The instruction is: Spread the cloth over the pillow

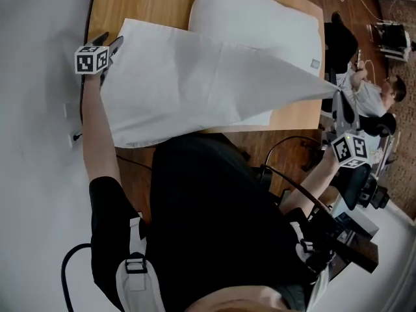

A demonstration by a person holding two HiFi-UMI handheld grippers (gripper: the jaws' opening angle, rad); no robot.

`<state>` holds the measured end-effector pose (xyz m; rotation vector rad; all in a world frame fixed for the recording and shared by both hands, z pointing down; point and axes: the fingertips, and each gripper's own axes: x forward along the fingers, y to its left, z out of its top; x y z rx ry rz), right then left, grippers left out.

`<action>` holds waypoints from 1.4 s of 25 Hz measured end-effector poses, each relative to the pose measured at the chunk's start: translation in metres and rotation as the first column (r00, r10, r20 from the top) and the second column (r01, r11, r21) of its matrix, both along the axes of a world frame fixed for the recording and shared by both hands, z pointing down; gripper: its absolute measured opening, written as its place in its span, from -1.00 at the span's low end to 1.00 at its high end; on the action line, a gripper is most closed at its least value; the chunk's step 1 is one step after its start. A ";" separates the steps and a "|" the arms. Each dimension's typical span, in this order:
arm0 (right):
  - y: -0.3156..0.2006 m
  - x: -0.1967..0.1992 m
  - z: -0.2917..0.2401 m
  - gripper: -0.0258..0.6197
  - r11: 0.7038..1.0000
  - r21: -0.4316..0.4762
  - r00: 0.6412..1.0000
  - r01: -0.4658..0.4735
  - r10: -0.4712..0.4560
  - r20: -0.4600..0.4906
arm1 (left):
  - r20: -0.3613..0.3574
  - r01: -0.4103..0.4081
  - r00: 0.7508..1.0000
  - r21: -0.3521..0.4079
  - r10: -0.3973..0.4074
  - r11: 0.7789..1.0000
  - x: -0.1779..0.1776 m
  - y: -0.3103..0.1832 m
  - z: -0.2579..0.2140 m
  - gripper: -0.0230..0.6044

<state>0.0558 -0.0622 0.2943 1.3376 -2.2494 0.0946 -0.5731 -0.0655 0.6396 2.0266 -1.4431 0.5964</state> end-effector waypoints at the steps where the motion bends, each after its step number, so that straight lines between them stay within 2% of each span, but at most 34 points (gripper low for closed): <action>1: 0.005 -0.006 -0.003 -0.88 1.000 -0.003 1.000 0.009 -0.010 -0.010 | 0.031 -0.041 0.999 -0.047 0.043 0.998 0.000 -0.013 0.013 -0.14; 4: 0.014 -0.018 -0.013 -0.88 1.000 0.003 0.999 0.018 -0.018 -0.046 | 0.141 -0.135 0.977 -0.180 0.162 0.974 0.003 -0.056 0.046 -0.14; 6: 0.017 -0.020 -0.011 -0.88 1.000 0.000 0.998 0.010 -0.010 -0.068 | 0.188 -0.147 0.964 -0.223 0.190 0.964 0.007 -0.070 0.055 0.08; 7: 0.019 -0.021 -0.007 -0.88 1.000 -0.008 0.997 0.008 -0.009 -0.073 | 0.196 -0.139 0.963 -0.226 0.185 0.964 0.005 -0.069 0.056 0.11; 8: 0.021 -0.020 -0.002 -0.88 1.000 -0.018 0.997 0.004 -0.006 -0.075 | 0.196 -0.131 0.965 -0.222 0.176 0.966 0.003 -0.064 0.056 0.10; 9: 0.024 -0.019 0.001 -0.88 1.000 -0.024 0.997 -0.004 0.002 -0.077 | 0.190 -0.129 0.967 -0.213 0.170 0.969 0.002 -0.059 0.056 0.00; 10: 0.027 -0.017 0.002 -0.88 1.000 -0.027 0.997 -0.016 0.013 -0.080 | 0.177 -0.127 0.971 -0.199 0.163 0.972 0.003 -0.054 0.056 -0.22; 11: 0.030 -0.014 0.002 -0.88 0.999 -0.025 0.996 -0.026 0.024 -0.083 | 0.154 -0.118 0.977 -0.179 0.147 0.977 0.004 -0.050 0.056 -0.50; 13: 0.033 -0.007 0.002 -0.88 0.999 -0.012 0.996 -0.045 0.044 -0.084 | 0.072 -0.085 0.993 -0.104 0.093 0.991 0.006 -0.044 0.046 -0.70; 16: 0.027 0.017 0.003 -0.88 0.998 0.021 0.995 -0.063 0.064 -0.078 | -0.056 -0.021 0.998 0.079 0.026 0.997 0.016 -0.045 0.005 -0.76; 19: 0.020 0.040 0.006 -0.88 0.997 0.046 0.995 -0.068 0.071 -0.069 | -0.130 0.060 0.991 0.235 -0.030 0.970 0.015 -0.025 -0.051 -0.80; 22: 0.011 0.058 0.000 -0.88 0.994 0.091 0.997 -0.065 0.069 -0.043 | -0.134 0.108 0.989 0.356 -0.064 0.928 0.010 -0.004 -0.118 -0.81; 25: 0.002 0.087 -0.021 -0.88 0.987 0.149 0.999 -0.053 0.054 0.001 | -0.118 0.151 0.987 0.474 -0.108 0.867 0.018 0.017 -0.201 -0.81; 28: 0.000 0.142 -0.053 -0.88 0.973 0.225 0.997 -0.051 0.034 0.076 | -0.111 0.186 0.983 0.581 -0.149 0.793 0.062 0.044 -0.290 -0.82; 31: 0.009 0.196 -0.075 -0.88 0.953 0.301 0.992 -0.040 0.002 0.125 | -0.122 0.225 0.974 0.648 -0.192 0.728 0.114 0.090 -0.340 -0.82; 33: 0.021 0.216 -0.090 -0.88 0.930 0.366 0.986 -0.041 -0.021 0.165 | -0.150 0.251 0.967 0.694 -0.206 0.675 0.136 0.122 -0.366 -0.82; 35: 0.039 0.235 -0.122 -0.88 0.872 0.484 0.980 -0.075 -0.027 0.199 | -0.204 0.279 0.960 0.749 -0.192 0.600 0.155 0.150 -0.396 -0.82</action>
